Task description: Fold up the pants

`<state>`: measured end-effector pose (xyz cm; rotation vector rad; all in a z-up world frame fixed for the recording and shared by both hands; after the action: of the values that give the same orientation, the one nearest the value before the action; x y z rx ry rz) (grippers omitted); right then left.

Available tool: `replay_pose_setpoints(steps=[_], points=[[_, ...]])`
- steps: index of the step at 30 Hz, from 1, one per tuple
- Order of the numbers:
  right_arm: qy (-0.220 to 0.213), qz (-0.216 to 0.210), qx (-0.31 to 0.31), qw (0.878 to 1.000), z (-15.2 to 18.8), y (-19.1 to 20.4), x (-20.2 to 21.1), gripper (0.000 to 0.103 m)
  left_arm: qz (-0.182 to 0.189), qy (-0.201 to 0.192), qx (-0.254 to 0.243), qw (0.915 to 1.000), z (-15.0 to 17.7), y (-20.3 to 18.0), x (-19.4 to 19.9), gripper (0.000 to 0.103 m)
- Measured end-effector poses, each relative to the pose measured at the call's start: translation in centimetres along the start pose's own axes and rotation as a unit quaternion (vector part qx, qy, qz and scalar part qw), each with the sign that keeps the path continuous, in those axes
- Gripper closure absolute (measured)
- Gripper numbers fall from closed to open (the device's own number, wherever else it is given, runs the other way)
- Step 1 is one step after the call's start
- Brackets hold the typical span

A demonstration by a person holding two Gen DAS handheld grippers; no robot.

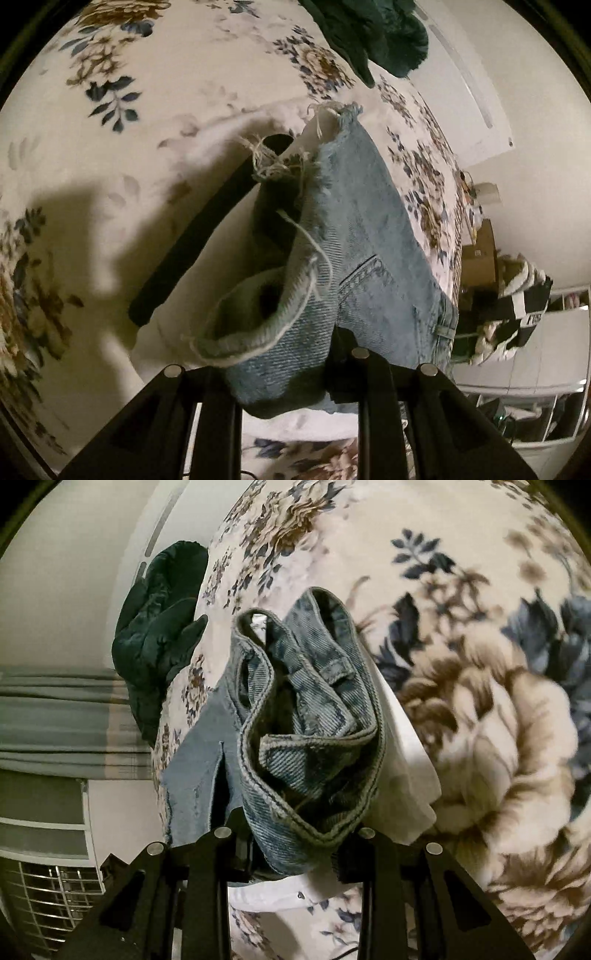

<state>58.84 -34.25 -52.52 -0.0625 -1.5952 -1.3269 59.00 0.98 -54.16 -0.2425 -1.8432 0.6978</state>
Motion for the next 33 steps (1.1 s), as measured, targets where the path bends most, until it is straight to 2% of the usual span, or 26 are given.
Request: replay_pose_setpoints(steps=[3,7,11,13,16,17,19,22,25,26,27,29,31,33], points=[[-0.001,-0.002,-0.001,1.000,-0.1,-0.2,-0.2,0.072,0.003,0.007,-0.010,0.9999,0.2,-0.7,0.8,0.083],[-0.006,-0.002,0.013,1.000,0.4,0.1,0.5,0.072,0.002,-0.002,-0.031,0.9995,-0.3,-2.4,2.1,0.082],[0.006,0.037,0.032,0.999,0.7,0.1,0.3,0.068,-0.029,0.005,-0.057,0.9980,-0.2,-2.7,2.2,0.077],[0.014,0.060,0.033,0.998,0.9,-0.1,0.3,0.064,-0.057,0.011,-0.073,0.9957,-0.3,-2.8,2.4,0.067],[0.006,0.102,0.061,0.993,1.3,0.5,1.0,0.057,-0.134,0.011,-0.119,0.9837,-0.4,-3.4,3.4,0.039],[-0.001,0.124,0.080,0.989,1.7,1.0,1.4,0.055,-0.145,0.009,-0.132,0.9804,-0.4,-3.7,3.7,0.027],[-0.012,0.154,0.111,0.982,2.4,1.6,2.1,0.051,-0.168,0.004,-0.150,0.9743,-0.4,-4.0,4.4,0.023],[-0.041,0.211,0.166,0.962,4.1,3.3,3.4,0.032,-0.203,-0.003,-0.190,0.9605,-0.4,-5.2,5.9,0.017],[-0.079,0.262,0.219,0.937,6.0,5.6,4.8,0.006,-0.227,-0.006,-0.226,0.9473,-0.1,-6.5,7.3,0.015],[-0.096,0.280,0.236,0.926,6.8,6.5,5.4,0.001,-0.233,-0.007,-0.235,0.9437,0.0,-7.0,7.8,0.015],[-0.111,0.294,0.249,0.916,7.6,7.3,6.2,0.001,-0.239,-0.008,-0.247,0.9393,0.2,-7.6,8.4,0.015],[-0.129,0.308,0.265,0.905,9.0,8.7,7.6,0.001,-0.248,-0.010,-0.265,0.9317,0.5,-8.7,9.7,0.015],[-0.144,0.314,0.273,0.898,10.3,10.1,9.3,0.001,-0.261,-0.019,-0.289,0.9209,1.0,-10.1,11.7,0.015],[-0.163,0.316,0.283,0.891,11.8,11.6,11.5,0.001,-0.267,-0.030,-0.301,0.9152,1.3,-11.1,13.4,0.015]])
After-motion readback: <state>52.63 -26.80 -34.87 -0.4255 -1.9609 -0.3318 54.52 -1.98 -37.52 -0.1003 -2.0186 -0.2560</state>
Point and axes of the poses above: each gripper's, at about its wrist camera, not at the fingertips, and x roughly against the way its jaws point, y to its left, z to its underside, the point moved 5 cm from there along -x, roughly the way its jaws point, and after that the axes turned 12 degrees about -x, right-handed, at the moved point
